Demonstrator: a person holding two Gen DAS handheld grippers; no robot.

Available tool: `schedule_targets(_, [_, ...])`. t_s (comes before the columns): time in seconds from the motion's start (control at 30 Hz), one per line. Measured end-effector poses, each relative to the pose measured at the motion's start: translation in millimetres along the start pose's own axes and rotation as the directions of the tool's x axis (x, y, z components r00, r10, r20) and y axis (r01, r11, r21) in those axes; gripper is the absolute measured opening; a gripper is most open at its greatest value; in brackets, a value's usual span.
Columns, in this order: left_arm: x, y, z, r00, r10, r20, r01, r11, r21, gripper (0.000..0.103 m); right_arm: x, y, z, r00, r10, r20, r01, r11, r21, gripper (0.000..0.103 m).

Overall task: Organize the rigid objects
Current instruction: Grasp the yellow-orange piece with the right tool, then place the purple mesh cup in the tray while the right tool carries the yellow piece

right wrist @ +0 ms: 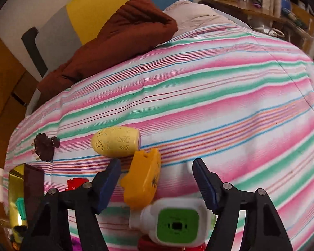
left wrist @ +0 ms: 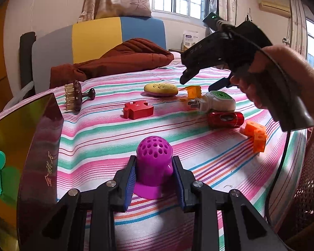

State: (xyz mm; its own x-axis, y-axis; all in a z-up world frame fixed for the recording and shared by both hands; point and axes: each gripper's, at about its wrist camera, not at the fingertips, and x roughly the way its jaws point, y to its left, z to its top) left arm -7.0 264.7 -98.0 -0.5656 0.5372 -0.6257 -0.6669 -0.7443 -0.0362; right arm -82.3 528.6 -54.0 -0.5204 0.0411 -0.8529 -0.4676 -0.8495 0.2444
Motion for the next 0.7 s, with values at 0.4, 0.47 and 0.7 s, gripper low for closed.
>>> schedule_targets(0.4, [4, 10, 0, 0.998, -0.069, 0.002, 0.069, 0.996, -0.059, 0.032, 22, 5, -5, 0.999, -0.028, -0.041, 0.025, 0.997, -0.071, 0.031])
schedule_targets(0.47, [5, 11, 1, 0.997, -0.079, 0.004, 0.079, 0.995, -0.064, 0.032, 22, 2, -4, 0.998, -0.034, -0.043, 0.031, 0.997, -0.066, 0.031])
schedule_targets(0.7, [6, 12, 0, 0.995, -0.097, 0.011, 0.098, 0.993, -0.066, 0.032, 7, -18, 5, 1.0, 0.003, 0.003, -0.003, 1.0, 0.029, 0.031])
